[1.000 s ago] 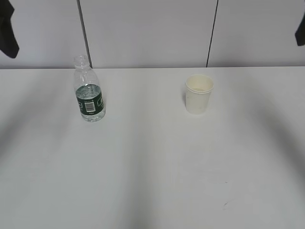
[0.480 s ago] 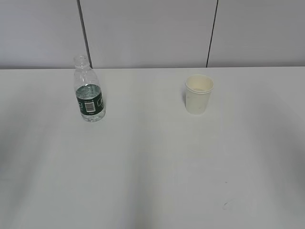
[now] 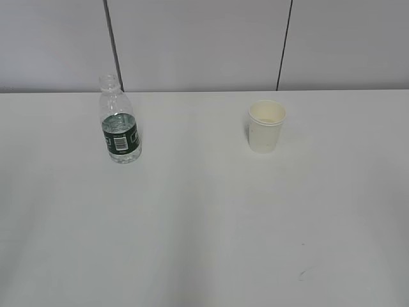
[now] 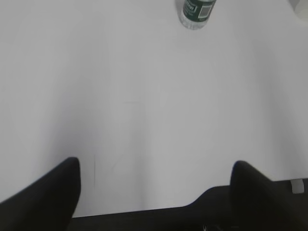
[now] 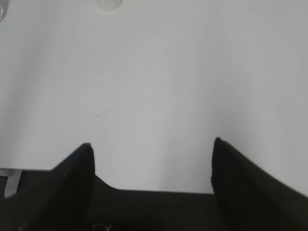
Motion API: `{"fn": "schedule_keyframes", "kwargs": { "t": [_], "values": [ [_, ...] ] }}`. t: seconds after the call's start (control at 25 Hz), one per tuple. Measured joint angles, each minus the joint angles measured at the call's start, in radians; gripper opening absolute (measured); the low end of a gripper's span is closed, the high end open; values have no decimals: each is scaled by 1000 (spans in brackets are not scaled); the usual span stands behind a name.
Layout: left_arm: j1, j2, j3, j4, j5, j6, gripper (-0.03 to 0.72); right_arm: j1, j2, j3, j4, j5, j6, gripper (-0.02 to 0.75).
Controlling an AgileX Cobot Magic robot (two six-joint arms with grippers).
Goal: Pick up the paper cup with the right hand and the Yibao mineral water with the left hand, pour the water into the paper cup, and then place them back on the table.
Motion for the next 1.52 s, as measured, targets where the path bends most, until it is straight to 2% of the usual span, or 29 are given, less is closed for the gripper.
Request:
{"fn": "schedule_keyframes", "kwargs": {
  "t": [0.36, 0.52, 0.84, 1.2, 1.52],
  "values": [
    [0, -308, 70, 3, 10, 0, 575, 0, -276, 131, -2, 6, -59, 586],
    [0, -409, 106, 1, 16, 0, 575, 0, -316, 162, -2, 10, -79, 586],
    [0, -424, 117, -2, 21, 34, 575, 0, -316, 194, -2, 10, -158, 586],
    [0, -424, 258, 22, -156, 50, 575, 0, -316, 243, 0, -101, -162, 586],
    [0, -424, 299, 17, -156, 53, 575, 0, -316, 243, 0, -106, -162, 586]
  ]
}}
